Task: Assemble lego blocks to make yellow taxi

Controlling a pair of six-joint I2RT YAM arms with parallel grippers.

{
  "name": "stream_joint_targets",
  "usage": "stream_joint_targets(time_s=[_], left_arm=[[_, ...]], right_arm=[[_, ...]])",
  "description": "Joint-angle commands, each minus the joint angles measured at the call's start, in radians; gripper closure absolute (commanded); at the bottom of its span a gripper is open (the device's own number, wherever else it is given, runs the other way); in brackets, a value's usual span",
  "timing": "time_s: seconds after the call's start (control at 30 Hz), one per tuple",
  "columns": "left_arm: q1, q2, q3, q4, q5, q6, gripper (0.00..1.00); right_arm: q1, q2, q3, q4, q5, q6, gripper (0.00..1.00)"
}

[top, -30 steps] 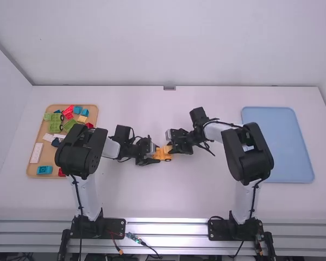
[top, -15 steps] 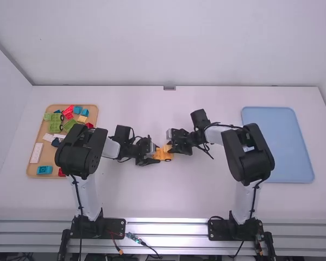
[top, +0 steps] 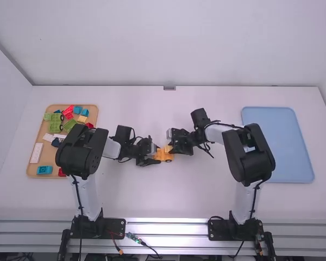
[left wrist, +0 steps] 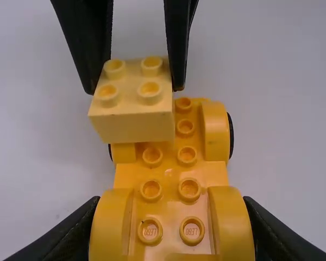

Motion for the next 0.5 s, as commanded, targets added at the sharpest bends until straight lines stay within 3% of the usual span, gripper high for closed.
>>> stream_joint_targets(time_s=[0.0, 0.27, 0.47], left_arm=[[-0.002, 0.011, 0.006, -0.003, -0.04, 0.0, 0.45], [-0.002, 0.011, 0.006, -0.006, -0.046, 0.001, 0.45], [-0.002, 0.011, 0.006, -0.01, -0.046, 0.0, 0.44]], right_arm=[[0.003, -0.06, 0.006, -0.028, -0.008, -0.031, 0.86], [0.03, -0.099, -0.004, -0.058, -0.003, -0.056, 0.9], [0.053, -0.099, -0.077, 0.077, 0.031, 0.006, 0.91]])
